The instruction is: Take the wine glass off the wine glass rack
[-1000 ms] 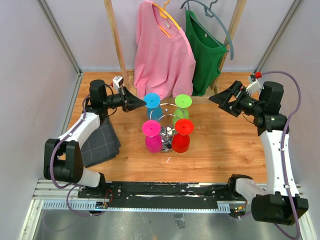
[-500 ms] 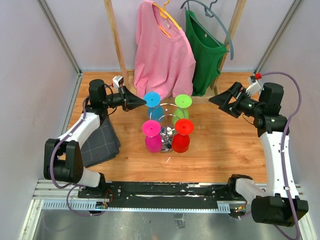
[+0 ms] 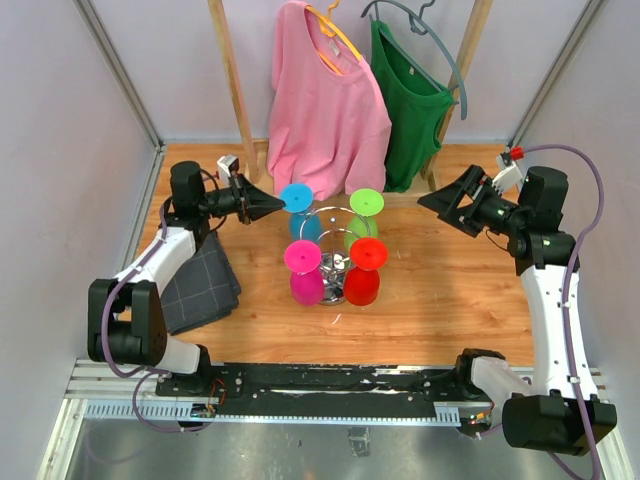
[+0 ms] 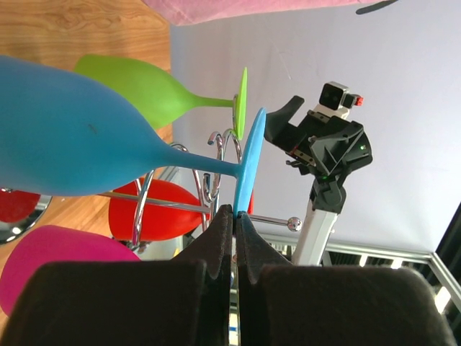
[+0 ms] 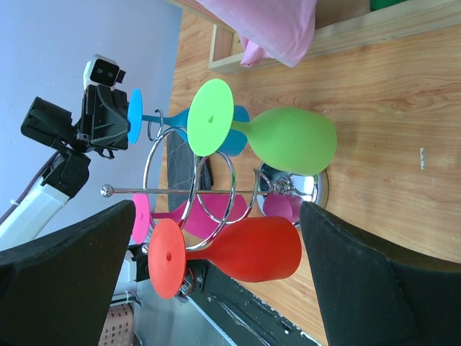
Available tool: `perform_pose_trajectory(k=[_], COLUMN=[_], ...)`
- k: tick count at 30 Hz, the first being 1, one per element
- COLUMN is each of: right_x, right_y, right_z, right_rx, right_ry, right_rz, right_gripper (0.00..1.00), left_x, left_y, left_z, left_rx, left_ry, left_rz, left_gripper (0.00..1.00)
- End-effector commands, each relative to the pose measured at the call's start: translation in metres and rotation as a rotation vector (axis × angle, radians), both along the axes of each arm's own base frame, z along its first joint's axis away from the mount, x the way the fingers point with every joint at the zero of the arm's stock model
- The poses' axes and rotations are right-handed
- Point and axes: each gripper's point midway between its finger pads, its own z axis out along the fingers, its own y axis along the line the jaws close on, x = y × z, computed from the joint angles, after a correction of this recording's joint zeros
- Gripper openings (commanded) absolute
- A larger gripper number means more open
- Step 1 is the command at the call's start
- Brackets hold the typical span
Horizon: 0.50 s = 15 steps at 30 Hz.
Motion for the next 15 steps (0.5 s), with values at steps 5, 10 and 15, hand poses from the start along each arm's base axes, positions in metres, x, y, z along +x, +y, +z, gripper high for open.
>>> perform_pose_trajectory(k=[5, 10, 15], right_x=[-0.006, -0.008, -0.009], right_y=[0.005, 0.005, 0.006], right_z=[-0.003, -0.005, -0.004], right_rx=[-0.012, -0.012, -0.01], right_ry=[-0.005, -0.003, -0.006], right_rz=[0.026, 0.027, 0.029], right_gripper=[0.98, 0.98, 0.99], left_x=[0.001, 0.02, 0.038], left_y=[0.006, 0.013, 0.014], left_z=[0.012, 0.014, 0.015], left_rx=[-0.005, 0.006, 0.014], left_ry=[-0.06, -0.085, -0.117], left_rz=[-0.012, 0.003, -0.008], left_gripper=[0.0, 0.0, 0.0])
